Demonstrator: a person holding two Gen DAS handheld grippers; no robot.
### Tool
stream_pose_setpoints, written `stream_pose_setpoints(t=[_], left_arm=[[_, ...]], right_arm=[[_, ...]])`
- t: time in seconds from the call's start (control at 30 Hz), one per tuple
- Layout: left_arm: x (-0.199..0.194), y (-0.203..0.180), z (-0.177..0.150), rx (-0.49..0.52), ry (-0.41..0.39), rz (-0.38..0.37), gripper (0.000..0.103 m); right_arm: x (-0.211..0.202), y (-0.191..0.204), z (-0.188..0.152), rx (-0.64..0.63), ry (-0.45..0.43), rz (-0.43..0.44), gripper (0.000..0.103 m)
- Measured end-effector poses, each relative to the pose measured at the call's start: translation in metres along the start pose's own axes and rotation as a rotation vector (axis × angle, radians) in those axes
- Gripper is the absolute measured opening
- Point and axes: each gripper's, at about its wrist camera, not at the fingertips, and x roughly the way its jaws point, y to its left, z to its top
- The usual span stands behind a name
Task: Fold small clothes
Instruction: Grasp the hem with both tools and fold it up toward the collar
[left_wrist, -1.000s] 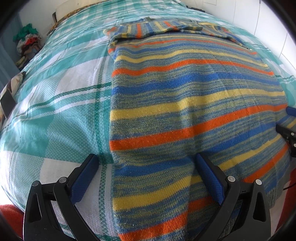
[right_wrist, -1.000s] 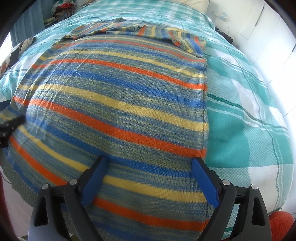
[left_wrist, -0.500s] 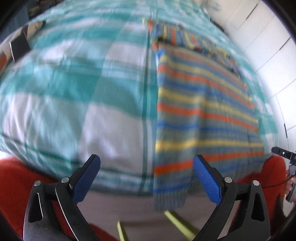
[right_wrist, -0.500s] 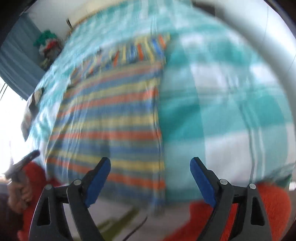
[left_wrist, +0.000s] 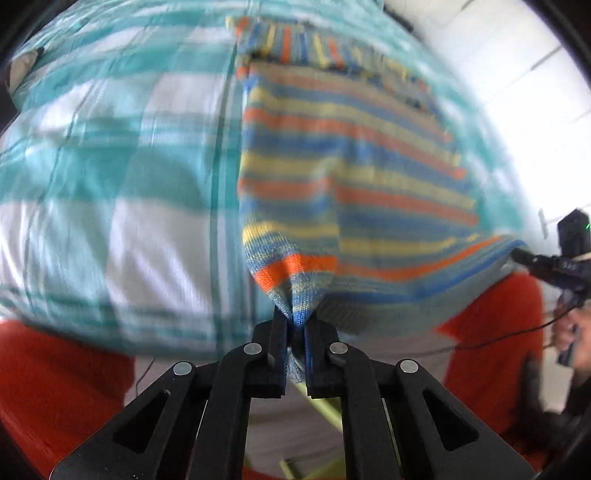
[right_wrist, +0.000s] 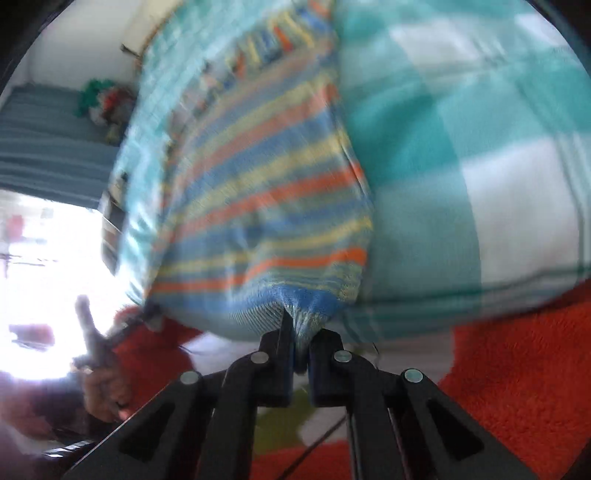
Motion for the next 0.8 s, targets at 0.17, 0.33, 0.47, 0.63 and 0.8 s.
stream_pose_setpoints(t=[0.17, 0.33, 0.47, 0.63, 0.8], left_arm=[[0.001, 0.005, 0.114, 0.012, -0.148, 0.02, 0.005], [0.028, 0.01, 0.223, 0.017, -0.201, 0.071, 0.005], [0.057, 0.017, 0.288, -0.013, -0.187, 0.097, 0.005], [0.093, 0.036, 0.331, -0.047, -0.137, 0.118, 0.012], [0.09, 0.067, 0.361, -0.175, -0.205, 0.17, 0.056]], right_arm=[[-0.005, 0.018, 0.093, -0.054, -0.216, -0.018, 0.006], [0.022, 0.034, 0.192, -0.042, -0.315, -0.029, 0.006], [0.048, 0.031, 0.26, -0.037, -0.312, -0.052, 0.006], [0.083, 0.002, 0.31, 0.013, -0.266, -0.039, 0.006], [0.09, -0.037, 0.336, 0.141, -0.328, 0.021, 0.03]])
